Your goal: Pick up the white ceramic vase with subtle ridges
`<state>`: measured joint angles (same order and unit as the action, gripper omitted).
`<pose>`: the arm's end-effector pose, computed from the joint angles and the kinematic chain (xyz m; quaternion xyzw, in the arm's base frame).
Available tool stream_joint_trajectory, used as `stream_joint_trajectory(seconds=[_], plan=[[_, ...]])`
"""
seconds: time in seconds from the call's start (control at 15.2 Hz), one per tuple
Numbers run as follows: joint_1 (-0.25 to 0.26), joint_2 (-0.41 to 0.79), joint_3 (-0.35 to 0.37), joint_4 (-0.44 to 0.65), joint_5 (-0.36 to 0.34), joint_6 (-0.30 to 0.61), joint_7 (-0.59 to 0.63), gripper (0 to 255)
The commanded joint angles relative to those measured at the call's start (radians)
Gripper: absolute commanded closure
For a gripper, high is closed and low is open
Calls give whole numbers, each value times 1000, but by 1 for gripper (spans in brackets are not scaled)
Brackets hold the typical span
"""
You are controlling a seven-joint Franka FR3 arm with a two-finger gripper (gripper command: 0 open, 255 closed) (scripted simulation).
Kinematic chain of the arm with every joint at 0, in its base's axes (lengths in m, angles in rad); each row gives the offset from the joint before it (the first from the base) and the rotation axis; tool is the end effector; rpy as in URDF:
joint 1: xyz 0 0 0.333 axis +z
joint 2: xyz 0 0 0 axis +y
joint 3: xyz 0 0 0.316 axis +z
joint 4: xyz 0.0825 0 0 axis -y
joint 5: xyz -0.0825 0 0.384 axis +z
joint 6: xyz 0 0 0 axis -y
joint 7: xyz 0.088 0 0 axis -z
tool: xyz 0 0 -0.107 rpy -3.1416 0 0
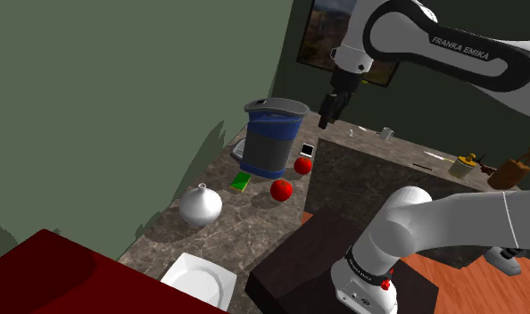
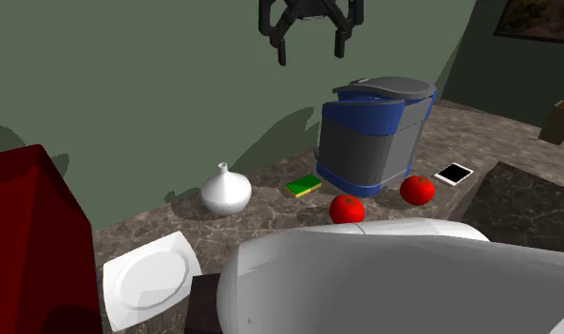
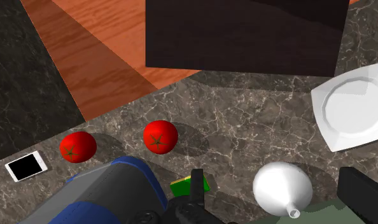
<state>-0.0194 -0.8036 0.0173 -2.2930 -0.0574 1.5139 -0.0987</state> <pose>0.2964 -0.0050 0.6206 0.9984 0.0437 0.0104 0.0355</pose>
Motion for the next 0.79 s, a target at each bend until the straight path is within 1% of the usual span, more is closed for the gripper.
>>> stream_joint_trajectory(seconds=[0.0,0.4,0.73], plan=[[0,0,0,0,0,0,0,0],[15,146,47,-41,34,164,60,0],[26,296,86,-39,52,295,108,0]])
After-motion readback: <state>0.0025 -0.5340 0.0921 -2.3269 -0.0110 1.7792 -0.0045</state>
